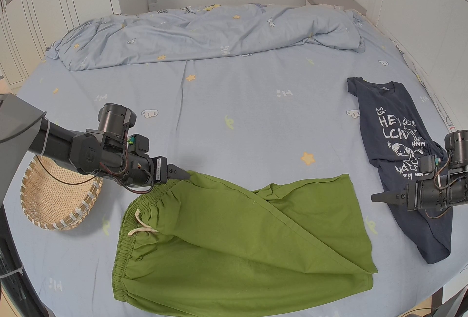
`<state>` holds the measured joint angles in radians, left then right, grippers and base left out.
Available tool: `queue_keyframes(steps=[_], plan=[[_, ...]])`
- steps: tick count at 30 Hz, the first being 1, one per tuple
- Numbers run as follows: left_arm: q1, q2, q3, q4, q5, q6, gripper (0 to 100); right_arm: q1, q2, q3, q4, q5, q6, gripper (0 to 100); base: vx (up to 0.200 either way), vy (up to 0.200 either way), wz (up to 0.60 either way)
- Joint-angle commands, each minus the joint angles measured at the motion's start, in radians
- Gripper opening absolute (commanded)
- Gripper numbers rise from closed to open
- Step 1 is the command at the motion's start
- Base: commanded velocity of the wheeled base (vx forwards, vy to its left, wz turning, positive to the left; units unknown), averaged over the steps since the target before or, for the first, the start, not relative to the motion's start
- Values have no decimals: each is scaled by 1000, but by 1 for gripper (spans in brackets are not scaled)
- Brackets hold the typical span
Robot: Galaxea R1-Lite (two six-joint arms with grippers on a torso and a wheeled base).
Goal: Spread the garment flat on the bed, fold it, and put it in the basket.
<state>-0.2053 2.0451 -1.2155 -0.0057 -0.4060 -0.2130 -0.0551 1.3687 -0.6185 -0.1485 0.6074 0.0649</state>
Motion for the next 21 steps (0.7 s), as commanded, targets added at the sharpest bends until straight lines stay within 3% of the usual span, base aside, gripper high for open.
queue_keyframes(steps=[1,13,21], plan=[[-8,-10,17,0,-2,3,0,0,13,-1,0,2,1,100,0,0,0],[-5,-39,37,-2,-14,1,0,0,12,-1,-2,0,1,100,0,0,0],[78,-200,64,-2,-43,-19,0,0,21,0,0,0,1,100,0,0,0]])
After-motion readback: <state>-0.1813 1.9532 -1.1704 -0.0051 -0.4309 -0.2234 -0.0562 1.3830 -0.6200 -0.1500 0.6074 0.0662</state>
